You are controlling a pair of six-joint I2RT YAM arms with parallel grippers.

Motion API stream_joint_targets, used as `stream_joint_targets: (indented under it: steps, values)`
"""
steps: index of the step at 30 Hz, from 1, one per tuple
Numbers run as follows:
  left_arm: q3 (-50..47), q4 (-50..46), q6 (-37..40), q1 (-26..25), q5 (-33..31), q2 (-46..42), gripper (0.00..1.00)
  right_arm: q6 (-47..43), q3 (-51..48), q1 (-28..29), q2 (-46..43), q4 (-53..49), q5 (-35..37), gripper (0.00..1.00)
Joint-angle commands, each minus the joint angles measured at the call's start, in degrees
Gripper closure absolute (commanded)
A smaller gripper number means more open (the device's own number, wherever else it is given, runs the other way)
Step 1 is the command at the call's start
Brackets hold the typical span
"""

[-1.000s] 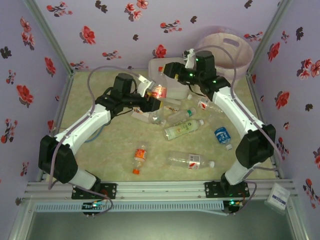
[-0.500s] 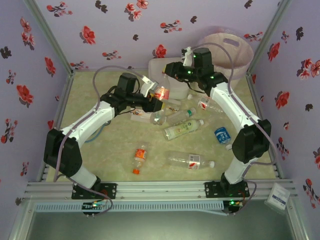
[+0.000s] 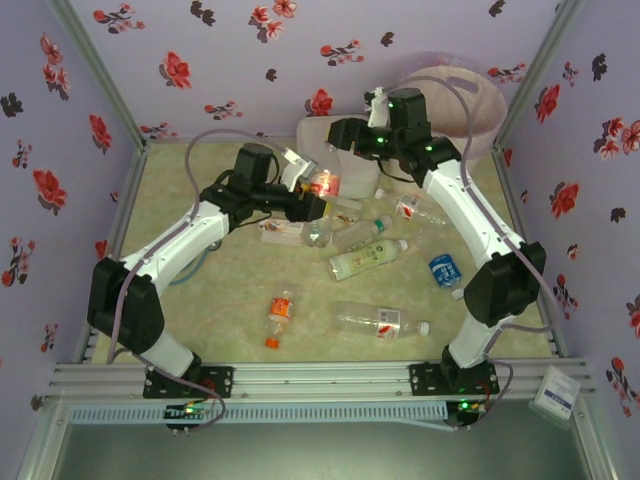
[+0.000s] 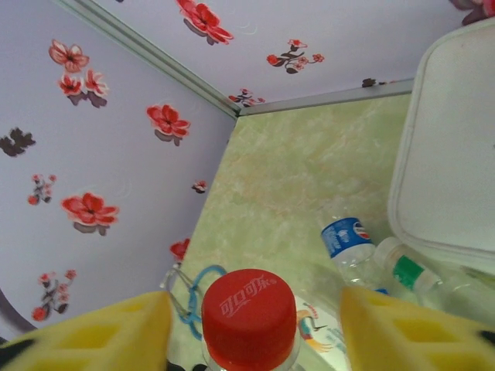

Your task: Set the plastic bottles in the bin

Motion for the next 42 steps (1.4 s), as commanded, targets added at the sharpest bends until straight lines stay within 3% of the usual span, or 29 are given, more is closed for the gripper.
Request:
stream_joint_targets:
  steps: [1, 8, 16, 17, 21, 24, 28, 32, 42]
  values:
    - [1.4, 0.6, 0.3, 0.2, 0.1, 0.1, 0.75, -0.7, 2.7, -0.2, 2.1, -2.9, 1.2, 0.35]
    - [2.1, -0.8, 1.7, -0.3, 0.4, 0.5, 0.75, 1.4, 4.9, 0.8, 5.5, -3.5, -0.5, 0.40]
    - [2.0, -0.2, 0.6, -0.3, -0.7, 0.4, 0.69, -1.1, 8.2, -0.3, 4.6, -7.4, 2.8, 0.77]
    - [1.9, 0.1, 0.2, -0.3, -0.9, 0.5, 0.62, -2.1, 9.8, -0.6, 4.6, -9.1, 3.3, 0.79]
    - [1.0, 1.0, -1.7, -0.3, -1.6, -0.4, 0.12, -6.2, 15.1, -2.5, 3.5, -13.3, 6.4, 0.86]
    - [-0.6, 2.7, -4.2, -0.3, -3.3, -1.8, 0.04, -9.8, 20.8, -5.5, 2.0, -16.8, 11.0, 0.89]
    - [-2.8, 5.2, -7.4, -0.2, -5.6, -3.4, 0.00, -14.9, 31.2, -10.2, 2.2, -21.4, 21.8, 0.95]
    - [-3.3, 5.5, -9.6, -0.3, -6.6, -3.2, 0.00, -20.0, 33.0, -14.0, 1.2, -13.0, 34.2, 1.00]
    - [-5.1, 8.0, -12.6, -0.3, -7.1, -4.2, 0.01, -13.7, 45.0, -23.1, 8.0, -3.2, 34.7, 1.00]
